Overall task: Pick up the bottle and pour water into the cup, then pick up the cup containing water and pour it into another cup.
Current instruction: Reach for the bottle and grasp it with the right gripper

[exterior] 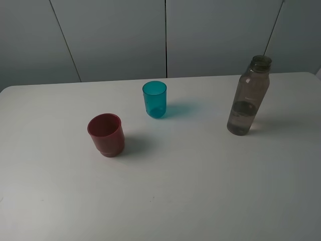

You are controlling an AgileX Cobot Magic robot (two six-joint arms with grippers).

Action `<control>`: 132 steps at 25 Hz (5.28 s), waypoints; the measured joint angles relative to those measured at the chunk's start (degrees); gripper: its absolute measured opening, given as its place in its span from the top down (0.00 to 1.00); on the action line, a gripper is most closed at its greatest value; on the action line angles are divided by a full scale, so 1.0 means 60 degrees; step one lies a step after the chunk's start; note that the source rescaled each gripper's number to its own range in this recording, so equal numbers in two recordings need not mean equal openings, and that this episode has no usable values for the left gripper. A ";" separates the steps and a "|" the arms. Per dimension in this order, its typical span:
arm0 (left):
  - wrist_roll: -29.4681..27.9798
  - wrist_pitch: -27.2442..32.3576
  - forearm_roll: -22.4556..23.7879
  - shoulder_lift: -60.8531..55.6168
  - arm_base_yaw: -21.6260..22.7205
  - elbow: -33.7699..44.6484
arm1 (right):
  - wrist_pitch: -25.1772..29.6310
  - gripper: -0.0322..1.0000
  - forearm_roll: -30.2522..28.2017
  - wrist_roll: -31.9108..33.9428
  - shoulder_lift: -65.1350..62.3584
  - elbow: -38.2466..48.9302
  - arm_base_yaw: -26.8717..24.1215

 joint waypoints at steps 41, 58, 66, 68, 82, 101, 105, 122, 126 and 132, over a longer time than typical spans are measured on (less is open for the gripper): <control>0.0000 0.0000 0.0000 0.0000 0.0000 0.0000 | -0.6571 0.00 0.0518 -0.0887 0.8403 0.0396 0.3073; 0.0032 0.0000 0.0000 0.0000 0.0000 0.0000 | -1.1639 0.00 0.1321 -0.0904 1.3592 0.1513 0.3124; 0.0032 0.0000 0.0000 0.0000 0.0000 0.0000 | -1.2729 0.00 0.1501 -0.0921 1.5077 0.1550 0.3124; 0.0032 0.0000 0.0000 0.0000 0.0000 0.0000 | -1.3145 0.00 0.1501 -0.0892 1.5117 0.1613 0.3124; 0.0032 0.0000 0.0000 0.0000 0.0000 0.0000 | -1.7785 0.00 0.1420 -0.0664 1.5816 0.2940 0.3124; 0.0032 0.0000 0.0000 0.0000 0.0000 0.0000 | -2.1246 0.00 0.0529 0.0542 1.8468 0.2338 0.3124; 0.0032 0.0000 0.0000 0.0000 0.0000 0.0000 | -2.1264 0.00 0.0592 0.0591 1.8577 0.2078 0.3124; 0.0032 0.0000 0.0000 0.0000 0.0000 0.0000 | -2.1742 0.00 0.1017 0.0574 1.9618 0.1046 0.3124; 0.0032 0.0000 0.0000 0.0000 0.0000 0.0000 | -2.1828 0.00 0.1313 0.0574 1.9633 0.1046 0.3124; 0.0032 0.0000 0.0000 0.0000 0.0000 0.0000 | -2.1975 0.00 0.1454 0.0574 1.9848 0.1002 0.3124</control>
